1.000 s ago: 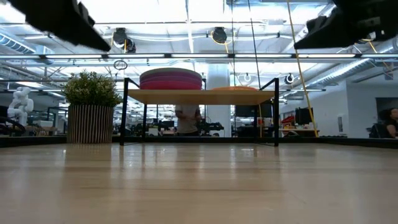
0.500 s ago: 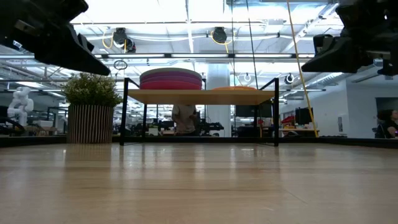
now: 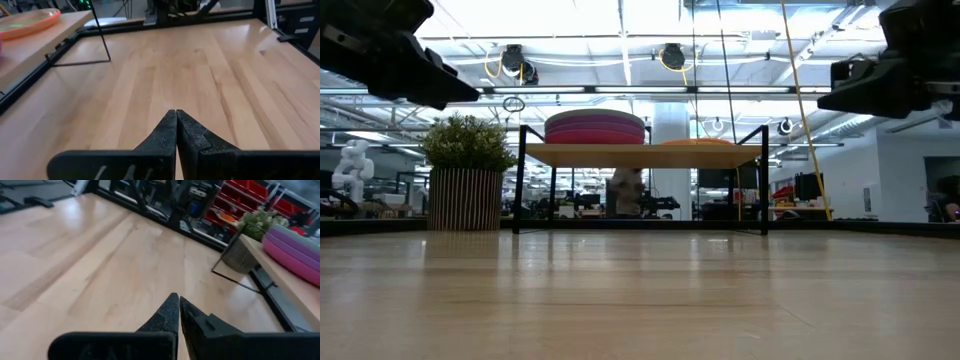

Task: Place and stack plates onto a shelf
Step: Return to Home Position

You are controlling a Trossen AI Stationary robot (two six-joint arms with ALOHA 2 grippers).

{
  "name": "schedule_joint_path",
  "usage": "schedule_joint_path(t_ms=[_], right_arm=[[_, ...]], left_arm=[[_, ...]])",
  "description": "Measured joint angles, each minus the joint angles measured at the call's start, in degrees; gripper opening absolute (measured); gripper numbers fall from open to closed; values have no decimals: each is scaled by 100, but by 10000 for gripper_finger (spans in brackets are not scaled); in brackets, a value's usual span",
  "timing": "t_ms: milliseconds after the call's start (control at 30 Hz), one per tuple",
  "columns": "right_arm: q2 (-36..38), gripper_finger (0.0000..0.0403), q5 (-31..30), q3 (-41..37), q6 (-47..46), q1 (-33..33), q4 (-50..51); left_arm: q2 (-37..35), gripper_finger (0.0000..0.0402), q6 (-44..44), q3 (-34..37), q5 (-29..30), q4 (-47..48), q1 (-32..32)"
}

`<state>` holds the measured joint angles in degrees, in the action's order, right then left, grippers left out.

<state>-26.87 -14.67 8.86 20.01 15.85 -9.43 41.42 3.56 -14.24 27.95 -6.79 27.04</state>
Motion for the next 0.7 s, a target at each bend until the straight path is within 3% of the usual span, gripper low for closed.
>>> schedule_joint_path(t_ms=[333, 700], right_arm=[[10, 0, 882, -391, -175, -461, -700], [10, 0, 1049, -626, -257, -805, -1048]], left_arm=[[-693, 3, -63, 560, -22, -290, -15], [-825, 3, -218, 730, -114, -401, -15]])
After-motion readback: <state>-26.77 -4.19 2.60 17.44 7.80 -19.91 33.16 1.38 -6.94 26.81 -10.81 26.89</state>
